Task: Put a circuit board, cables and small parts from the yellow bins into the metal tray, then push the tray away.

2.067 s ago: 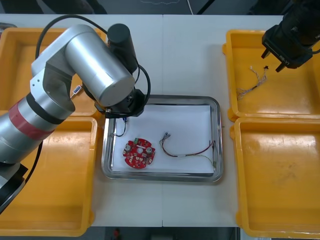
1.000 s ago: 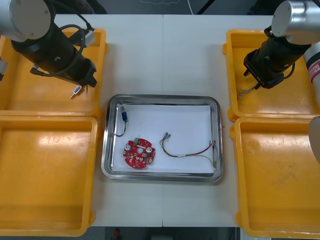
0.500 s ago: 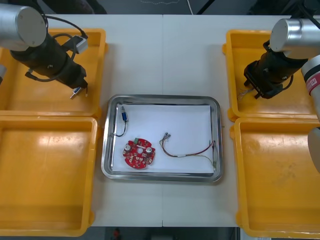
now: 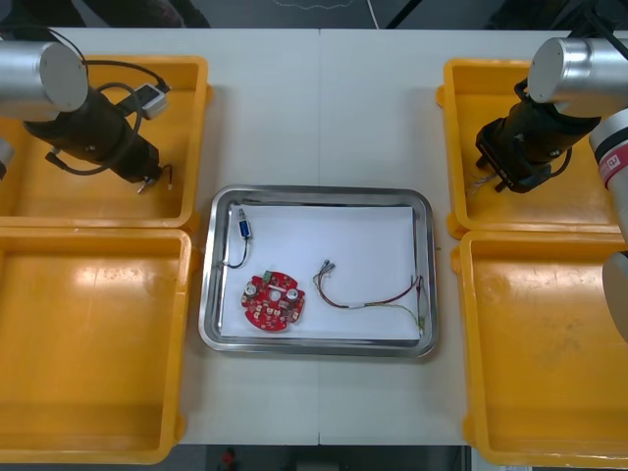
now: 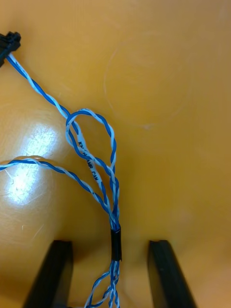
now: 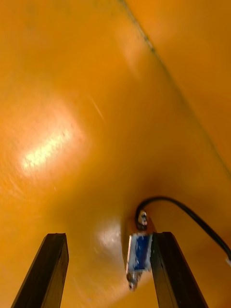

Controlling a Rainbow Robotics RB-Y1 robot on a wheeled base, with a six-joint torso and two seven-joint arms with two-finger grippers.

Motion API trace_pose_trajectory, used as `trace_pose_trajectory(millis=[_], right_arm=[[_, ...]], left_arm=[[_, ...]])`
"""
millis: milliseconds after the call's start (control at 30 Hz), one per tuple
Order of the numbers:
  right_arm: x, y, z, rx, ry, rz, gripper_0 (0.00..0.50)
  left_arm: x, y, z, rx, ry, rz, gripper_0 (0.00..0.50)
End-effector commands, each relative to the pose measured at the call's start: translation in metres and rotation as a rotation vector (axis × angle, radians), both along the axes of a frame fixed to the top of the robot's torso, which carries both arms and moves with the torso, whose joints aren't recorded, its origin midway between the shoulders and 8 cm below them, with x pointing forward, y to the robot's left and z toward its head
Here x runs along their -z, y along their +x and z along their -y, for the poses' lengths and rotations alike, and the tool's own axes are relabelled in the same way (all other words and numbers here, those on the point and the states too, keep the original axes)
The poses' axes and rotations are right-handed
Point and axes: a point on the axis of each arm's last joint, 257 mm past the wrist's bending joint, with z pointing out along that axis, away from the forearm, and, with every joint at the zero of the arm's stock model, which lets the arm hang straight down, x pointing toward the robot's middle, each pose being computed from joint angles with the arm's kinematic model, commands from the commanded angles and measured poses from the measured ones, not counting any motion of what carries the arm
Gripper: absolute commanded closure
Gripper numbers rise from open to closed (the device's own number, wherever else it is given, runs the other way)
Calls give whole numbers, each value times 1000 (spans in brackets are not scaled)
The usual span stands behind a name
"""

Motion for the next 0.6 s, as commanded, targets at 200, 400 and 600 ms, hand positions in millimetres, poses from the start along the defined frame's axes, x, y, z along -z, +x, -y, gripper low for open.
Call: trace_pose_trajectory(millis=[200, 400, 600], right_arm=[[17, -10, -16, 33, 40, -37, 500], [4, -7, -15, 27, 29, -18, 500], [-40, -16, -1, 8, -22, -5, 500]], left_arm=[[-10, 10, -5, 4, 30, 48, 0], [0, 7, -6, 0, 18, 45, 0], [13, 3, -9, -6, 10, 40, 0]])
